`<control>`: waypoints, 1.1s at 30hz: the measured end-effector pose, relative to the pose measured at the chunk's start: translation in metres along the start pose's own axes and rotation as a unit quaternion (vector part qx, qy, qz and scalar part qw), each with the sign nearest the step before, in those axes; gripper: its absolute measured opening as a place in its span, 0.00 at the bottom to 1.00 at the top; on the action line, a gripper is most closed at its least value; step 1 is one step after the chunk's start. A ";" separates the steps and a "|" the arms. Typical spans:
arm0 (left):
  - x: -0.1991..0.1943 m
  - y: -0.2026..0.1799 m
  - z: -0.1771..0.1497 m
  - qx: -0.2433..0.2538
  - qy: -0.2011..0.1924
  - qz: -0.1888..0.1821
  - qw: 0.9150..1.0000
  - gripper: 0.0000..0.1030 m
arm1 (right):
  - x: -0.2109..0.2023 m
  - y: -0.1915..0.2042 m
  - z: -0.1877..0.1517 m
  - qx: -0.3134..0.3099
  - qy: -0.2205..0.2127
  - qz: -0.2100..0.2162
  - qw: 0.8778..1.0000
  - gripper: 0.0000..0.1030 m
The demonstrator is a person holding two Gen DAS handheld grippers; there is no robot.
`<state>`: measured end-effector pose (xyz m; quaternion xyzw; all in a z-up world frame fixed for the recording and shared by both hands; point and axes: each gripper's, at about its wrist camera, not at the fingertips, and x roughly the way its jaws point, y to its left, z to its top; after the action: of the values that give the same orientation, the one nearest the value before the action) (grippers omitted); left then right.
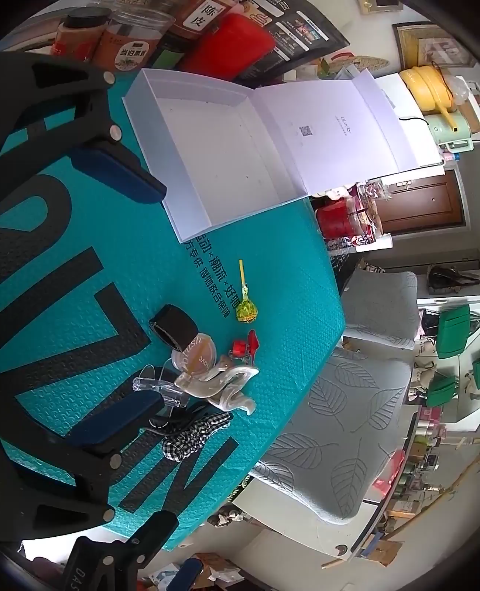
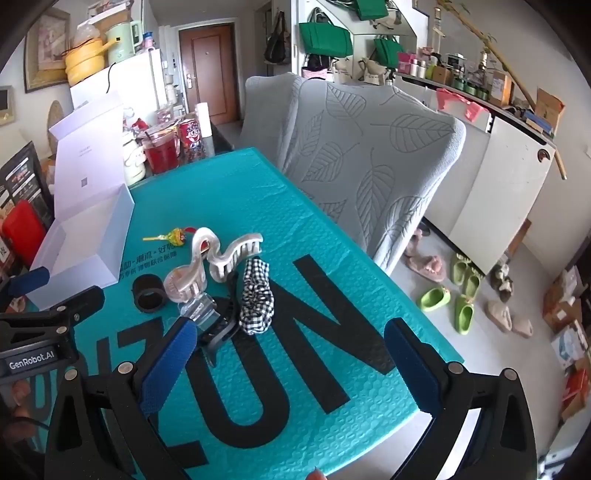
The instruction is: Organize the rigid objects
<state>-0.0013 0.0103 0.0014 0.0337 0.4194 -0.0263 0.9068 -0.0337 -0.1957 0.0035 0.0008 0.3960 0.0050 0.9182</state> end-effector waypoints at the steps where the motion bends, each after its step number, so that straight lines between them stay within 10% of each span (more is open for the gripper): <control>1: 0.000 0.000 -0.001 0.001 0.000 -0.001 1.000 1.00 | 0.000 -0.001 0.000 0.001 0.001 -0.001 1.000 1.00; 33: -0.004 0.003 -0.004 0.000 0.002 -0.019 1.000 1.00 | -0.003 0.000 -0.001 0.004 -0.002 -0.005 1.000 1.00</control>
<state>-0.0072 0.0137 0.0020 0.0254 0.4215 -0.0433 0.9054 -0.0367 -0.1961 0.0050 0.0023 0.3939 -0.0010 0.9191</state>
